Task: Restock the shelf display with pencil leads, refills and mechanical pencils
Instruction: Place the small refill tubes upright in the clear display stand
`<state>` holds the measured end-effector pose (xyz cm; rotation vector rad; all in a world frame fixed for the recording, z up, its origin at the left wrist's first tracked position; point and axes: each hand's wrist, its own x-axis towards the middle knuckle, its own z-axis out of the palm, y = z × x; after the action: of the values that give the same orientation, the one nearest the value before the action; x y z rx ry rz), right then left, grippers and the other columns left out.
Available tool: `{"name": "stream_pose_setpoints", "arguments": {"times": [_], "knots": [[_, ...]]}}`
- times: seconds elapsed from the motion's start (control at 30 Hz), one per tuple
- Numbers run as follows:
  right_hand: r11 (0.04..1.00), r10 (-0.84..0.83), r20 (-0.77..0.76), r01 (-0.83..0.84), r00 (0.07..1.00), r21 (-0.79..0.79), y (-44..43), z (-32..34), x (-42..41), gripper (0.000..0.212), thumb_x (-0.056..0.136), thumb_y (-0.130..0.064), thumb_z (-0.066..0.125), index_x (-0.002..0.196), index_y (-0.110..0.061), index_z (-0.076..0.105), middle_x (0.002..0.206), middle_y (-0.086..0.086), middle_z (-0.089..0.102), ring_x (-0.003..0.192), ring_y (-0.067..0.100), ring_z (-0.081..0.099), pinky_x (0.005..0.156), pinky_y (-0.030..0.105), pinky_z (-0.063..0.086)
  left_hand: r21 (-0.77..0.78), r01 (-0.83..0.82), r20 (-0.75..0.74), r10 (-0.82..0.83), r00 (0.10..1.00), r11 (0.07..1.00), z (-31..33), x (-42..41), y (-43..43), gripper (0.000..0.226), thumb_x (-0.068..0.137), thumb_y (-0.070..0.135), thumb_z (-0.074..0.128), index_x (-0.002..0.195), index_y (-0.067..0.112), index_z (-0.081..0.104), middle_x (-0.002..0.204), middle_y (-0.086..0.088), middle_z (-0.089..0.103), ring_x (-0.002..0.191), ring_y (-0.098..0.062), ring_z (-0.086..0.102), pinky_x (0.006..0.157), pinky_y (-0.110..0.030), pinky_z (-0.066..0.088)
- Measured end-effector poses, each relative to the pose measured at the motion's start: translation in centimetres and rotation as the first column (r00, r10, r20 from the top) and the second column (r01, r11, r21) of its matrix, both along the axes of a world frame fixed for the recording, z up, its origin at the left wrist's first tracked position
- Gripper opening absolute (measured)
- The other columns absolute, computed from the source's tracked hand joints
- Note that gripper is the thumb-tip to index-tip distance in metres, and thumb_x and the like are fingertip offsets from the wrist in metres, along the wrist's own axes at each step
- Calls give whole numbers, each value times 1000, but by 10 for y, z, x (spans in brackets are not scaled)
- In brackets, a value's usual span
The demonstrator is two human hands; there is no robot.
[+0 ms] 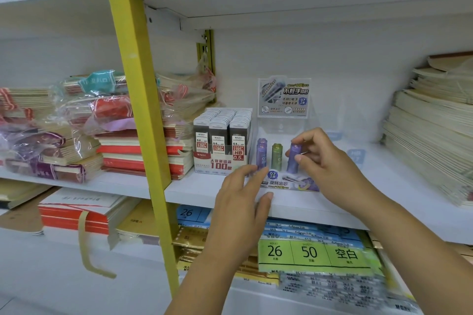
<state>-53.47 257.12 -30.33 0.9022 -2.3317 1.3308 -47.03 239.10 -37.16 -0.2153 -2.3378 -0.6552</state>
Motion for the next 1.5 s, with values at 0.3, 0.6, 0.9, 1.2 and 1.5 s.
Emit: {"name": "stream_pose_setpoints", "arguments": {"times": [0.3,0.6,0.9,1.2,1.5], "knots": [[985,-166,-204,154,965,-75,-1,-6,21,33,97,-4,48,114,-32,55,116,-13,57,104,-5,53,84,4,38,59,8,-36,-6,999,998,0,15,3,49,100,29,55,148,28,44,152,15,35,140,0,22,113,-10,15],[999,-31,255,33,966,-5,15,-158,107,32,95,-9,53,94,-40,58,91,-18,63,82,3,59,67,11,45,41,91,341,-100,935,995,-115,94,-16,38,98,23,58,136,23,57,130,3,55,116,-13,51,96,-25,45],[958,-266,849,26,456,287,14,-412,138,29,97,-15,56,124,-24,56,122,6,61,108,18,58,94,29,45,339,-247,878,-211,430,908,-312,152,-18,60,100,37,56,153,20,33,151,2,43,127,-10,51,99,-18,39],[907,-413,808,110,419,406,-20,-474,114,55,90,-18,67,140,-12,46,140,12,46,126,28,46,109,37,36,533,-404,843,-426,329,743,-362,147,-22,42,99,26,60,140,28,55,139,8,59,118,-9,60,101,-31,49],[859,-508,719,214,475,465,-34,-492,107,57,84,-23,74,135,-13,50,133,11,49,123,27,46,106,36,36,605,-418,796,-505,333,678,-362,147,-27,43,98,21,61,139,29,56,134,12,64,116,-10,63,102,-35,49]]}}
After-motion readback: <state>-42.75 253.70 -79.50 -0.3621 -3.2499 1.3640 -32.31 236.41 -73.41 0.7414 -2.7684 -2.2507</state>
